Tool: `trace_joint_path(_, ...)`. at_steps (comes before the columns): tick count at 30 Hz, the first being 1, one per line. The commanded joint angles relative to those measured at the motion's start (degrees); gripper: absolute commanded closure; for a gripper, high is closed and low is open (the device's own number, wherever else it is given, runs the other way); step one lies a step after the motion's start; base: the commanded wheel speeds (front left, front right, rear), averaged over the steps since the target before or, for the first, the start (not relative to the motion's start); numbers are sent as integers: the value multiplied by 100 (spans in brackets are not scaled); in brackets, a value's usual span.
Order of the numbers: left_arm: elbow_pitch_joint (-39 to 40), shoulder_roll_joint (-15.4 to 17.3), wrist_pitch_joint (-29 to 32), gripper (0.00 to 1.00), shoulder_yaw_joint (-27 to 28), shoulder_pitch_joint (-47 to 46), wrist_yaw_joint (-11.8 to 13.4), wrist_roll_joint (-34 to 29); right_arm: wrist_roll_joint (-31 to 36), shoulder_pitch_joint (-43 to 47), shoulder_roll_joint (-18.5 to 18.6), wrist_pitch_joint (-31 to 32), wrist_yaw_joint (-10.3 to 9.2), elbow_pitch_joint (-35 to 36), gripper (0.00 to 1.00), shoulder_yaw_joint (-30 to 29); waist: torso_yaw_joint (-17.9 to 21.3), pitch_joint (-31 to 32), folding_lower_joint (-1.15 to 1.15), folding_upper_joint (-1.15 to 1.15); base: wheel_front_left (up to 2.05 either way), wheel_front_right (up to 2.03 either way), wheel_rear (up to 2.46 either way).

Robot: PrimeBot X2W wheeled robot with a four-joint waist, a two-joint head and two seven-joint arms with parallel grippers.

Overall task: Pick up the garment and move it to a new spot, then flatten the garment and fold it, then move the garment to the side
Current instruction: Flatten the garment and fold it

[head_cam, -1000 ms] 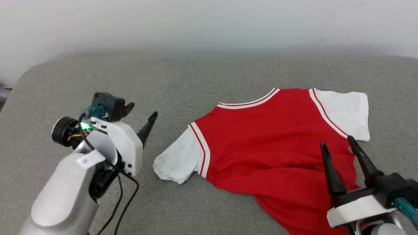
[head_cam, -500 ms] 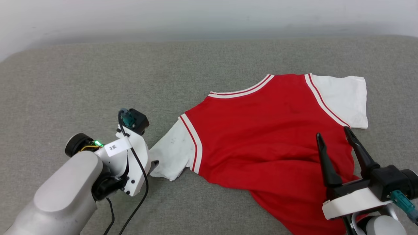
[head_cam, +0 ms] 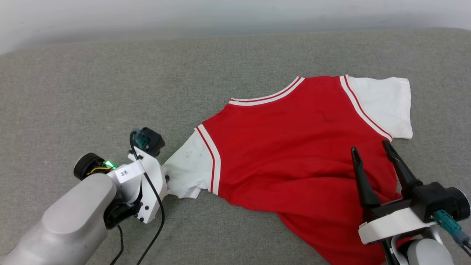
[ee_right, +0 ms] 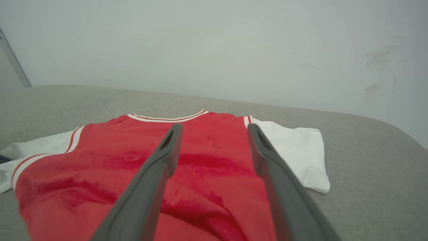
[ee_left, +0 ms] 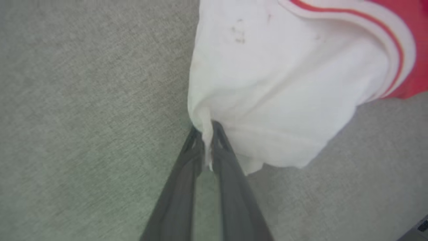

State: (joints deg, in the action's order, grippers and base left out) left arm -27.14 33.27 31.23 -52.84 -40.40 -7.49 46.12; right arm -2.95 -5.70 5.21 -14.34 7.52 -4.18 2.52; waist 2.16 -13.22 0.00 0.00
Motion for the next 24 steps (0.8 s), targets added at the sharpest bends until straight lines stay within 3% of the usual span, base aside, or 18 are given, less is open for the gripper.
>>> trace_joint_path(1,-46,-3,-75,100,-75,46,15,22,10,-39,-28,-39,-6,-7,0,-2,-24,46,0,0,0,0,0)
trace_joint_path(7,365,348,-643,100,7,-137,15,132,-16,112,-26,-49,-5,38,0,-108,-151,237,0,0,0,0,0)
trace_joint_path(15,834,907,-643,100,373,-354,196,264,-8,41,-16,-61,-6,177,0,-73,-144,129,0,0,0,0,0)
trace_joint_path(24,315,906,-638,100,520,-701,416,194,52,-236,17,-74,-6,280,0,-142,184,-363,0,0,0,0,0)
